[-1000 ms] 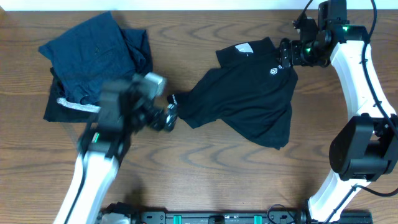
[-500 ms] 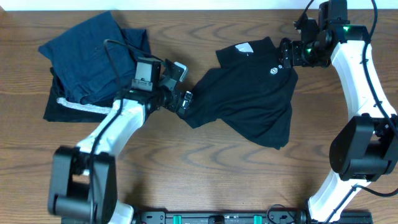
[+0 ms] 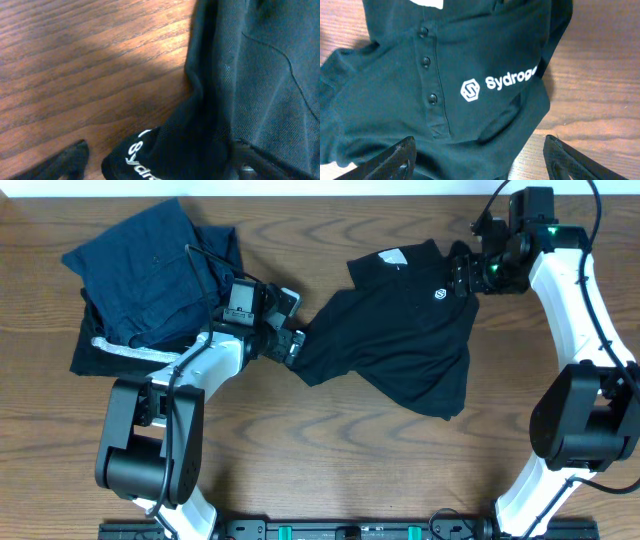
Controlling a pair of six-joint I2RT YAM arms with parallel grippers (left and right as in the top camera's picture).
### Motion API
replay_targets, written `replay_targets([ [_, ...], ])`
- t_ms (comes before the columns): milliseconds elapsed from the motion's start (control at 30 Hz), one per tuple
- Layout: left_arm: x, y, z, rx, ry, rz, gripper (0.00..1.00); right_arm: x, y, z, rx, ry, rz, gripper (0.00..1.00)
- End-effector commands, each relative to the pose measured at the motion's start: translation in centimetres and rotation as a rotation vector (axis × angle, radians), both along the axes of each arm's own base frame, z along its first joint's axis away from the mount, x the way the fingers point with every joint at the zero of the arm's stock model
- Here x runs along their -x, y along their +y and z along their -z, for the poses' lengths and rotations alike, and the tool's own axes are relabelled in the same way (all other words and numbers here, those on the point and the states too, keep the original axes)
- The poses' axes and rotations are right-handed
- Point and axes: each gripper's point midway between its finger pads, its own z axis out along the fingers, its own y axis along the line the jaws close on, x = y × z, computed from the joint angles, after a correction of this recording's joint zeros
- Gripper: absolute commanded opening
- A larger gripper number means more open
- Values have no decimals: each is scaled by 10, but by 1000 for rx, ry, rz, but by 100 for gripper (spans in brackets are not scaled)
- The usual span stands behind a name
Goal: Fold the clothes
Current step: 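Reach the left gripper to the shirt's left edge and grasp it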
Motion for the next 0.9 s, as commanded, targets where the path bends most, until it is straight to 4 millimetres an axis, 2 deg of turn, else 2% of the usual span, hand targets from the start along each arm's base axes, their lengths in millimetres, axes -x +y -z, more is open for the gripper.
replay_targets([
  [0, -6, 1, -4, -37, -38, 47, 72, 4, -3, 5, 5, 11, -6, 80],
  [67, -4, 1, -3, -39, -29, 48, 60, 5, -3, 6, 5, 15, -6, 80],
  [200, 3, 3, 2, -45, 5, 48, 27, 5, -3, 6, 5, 15, -6, 79],
  [333, 8, 4, 5, -50, 30, 48, 8, 5, -4, 7, 13, 18, -4, 79],
  [467, 11, 5, 3, -37, 52, 16, 6, 6, -17, 9, 79, 25, 21, 80],
  [667, 20, 6, -4, 5, 114, -89, 6, 2, -23, 8, 68, 10, 45, 78],
  [767, 23, 6, -17, 35, 121, -128, 6, 0, -26, 10, 60, 14, 73, 67],
  [867, 21, 5, -40, 60, 75, -140, 6, 3, -26, 14, 45, 36, 98, 66],
])
